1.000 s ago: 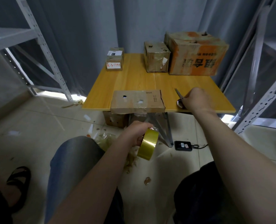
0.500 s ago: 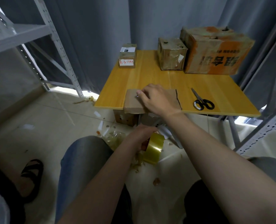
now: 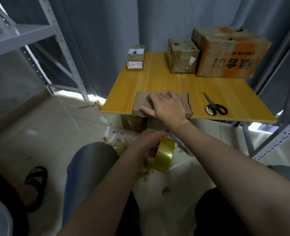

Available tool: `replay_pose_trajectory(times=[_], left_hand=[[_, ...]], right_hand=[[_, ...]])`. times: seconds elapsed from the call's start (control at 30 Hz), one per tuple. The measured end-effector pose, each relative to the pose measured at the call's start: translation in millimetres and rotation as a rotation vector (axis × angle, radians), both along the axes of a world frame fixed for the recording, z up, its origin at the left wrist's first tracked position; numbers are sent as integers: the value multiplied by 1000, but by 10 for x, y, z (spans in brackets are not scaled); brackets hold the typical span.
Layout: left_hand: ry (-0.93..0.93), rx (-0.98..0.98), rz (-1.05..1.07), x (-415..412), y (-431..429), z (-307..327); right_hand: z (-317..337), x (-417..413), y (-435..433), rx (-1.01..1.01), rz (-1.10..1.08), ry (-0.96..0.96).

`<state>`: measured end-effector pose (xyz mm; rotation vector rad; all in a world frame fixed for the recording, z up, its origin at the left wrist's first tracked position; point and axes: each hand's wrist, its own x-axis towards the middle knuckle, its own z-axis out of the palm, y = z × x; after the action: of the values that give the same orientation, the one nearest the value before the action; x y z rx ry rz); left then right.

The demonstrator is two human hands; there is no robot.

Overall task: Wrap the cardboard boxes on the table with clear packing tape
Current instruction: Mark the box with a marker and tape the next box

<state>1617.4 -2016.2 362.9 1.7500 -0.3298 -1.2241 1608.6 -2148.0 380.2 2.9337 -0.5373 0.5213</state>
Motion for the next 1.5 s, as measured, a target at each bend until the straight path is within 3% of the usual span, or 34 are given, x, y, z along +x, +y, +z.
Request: replay_pose_trajectory(times=[0.13, 0.23, 0.3, 0.4, 0.5, 0.63, 0.8, 0.93, 1.0, 1.3, 1.5], left_hand=[[-46, -88, 23, -11, 84, 179], [-97, -204, 91, 9, 164, 308], [-131, -300, 151, 31, 216, 377], [-197, -415, 263, 48, 283, 513], [-338, -449, 342, 72, 321, 649], [-411, -486, 368, 14, 316, 749], [-425, -487, 380, -126, 268, 830], [-384, -518, 399, -174, 185, 828], [-322, -538, 444, -175, 169, 821], [-467, -548, 389, -207, 132, 743], [-392, -547, 374, -225, 133, 748]], right_hand=[[252, -71, -31, 536, 164, -246], [440, -180, -1, 709, 164, -494], [557, -288, 1, 849, 148, -513], [645, -486, 2, 1034, 158, -377], [633, -626, 36, 1035, 175, -291], [681, -657, 159, 1118, 171, -433], [759, -709, 280, 826, 132, -494], [762, -779, 304, 744, 176, -599], [761, -790, 297, 735, 179, -617], [674, -800, 216, 775, 168, -646], [645, -800, 208, 755, 171, -690]])
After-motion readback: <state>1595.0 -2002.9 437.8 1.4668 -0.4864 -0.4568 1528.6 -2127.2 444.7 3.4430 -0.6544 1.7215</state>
